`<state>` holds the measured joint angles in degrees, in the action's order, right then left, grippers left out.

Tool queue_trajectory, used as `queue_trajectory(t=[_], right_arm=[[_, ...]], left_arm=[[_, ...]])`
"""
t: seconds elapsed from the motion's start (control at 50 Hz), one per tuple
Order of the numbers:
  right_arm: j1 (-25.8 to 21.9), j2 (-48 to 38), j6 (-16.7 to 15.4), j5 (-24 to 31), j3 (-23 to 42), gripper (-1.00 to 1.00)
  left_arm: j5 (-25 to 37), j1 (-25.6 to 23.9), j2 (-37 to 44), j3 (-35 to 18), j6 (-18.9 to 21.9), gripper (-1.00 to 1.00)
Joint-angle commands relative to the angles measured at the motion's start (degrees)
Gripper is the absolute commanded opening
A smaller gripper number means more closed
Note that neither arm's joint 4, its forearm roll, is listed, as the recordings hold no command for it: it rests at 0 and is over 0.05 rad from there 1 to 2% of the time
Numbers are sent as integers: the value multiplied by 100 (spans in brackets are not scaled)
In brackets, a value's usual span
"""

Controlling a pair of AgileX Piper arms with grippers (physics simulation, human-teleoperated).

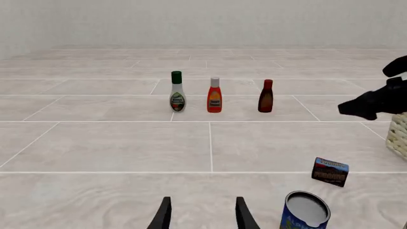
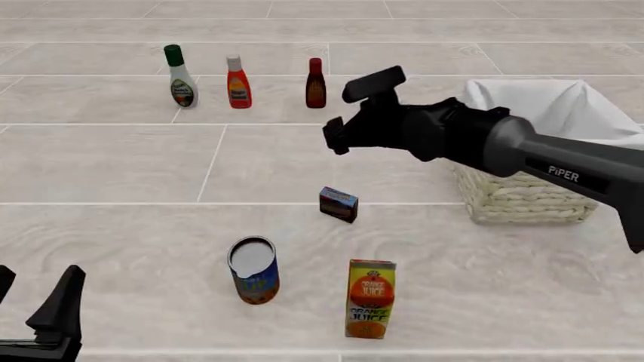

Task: Pick the chocolate pudding and place it in the basket.

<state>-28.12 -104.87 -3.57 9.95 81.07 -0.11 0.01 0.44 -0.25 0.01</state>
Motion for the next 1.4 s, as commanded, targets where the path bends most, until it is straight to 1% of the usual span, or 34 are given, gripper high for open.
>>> queue_trajectory(t=[0.02, 0.38, 0.92, 1.08, 1.4], right_arm=[[7, -109, 47, 53, 44, 100], [-14, -322, 101, -80, -141, 100], [59, -597, 41, -326, -395, 100], [14, -656, 97, -407, -484, 100], [13, -827, 111, -601, -642, 100]], left_arm=[[0, -1, 0, 0, 1, 100], [0, 0, 1, 0, 1, 100], [0, 0, 0, 0, -1, 100], [0, 1, 0, 0, 0, 100], [0, 0, -1, 0, 0, 100]])
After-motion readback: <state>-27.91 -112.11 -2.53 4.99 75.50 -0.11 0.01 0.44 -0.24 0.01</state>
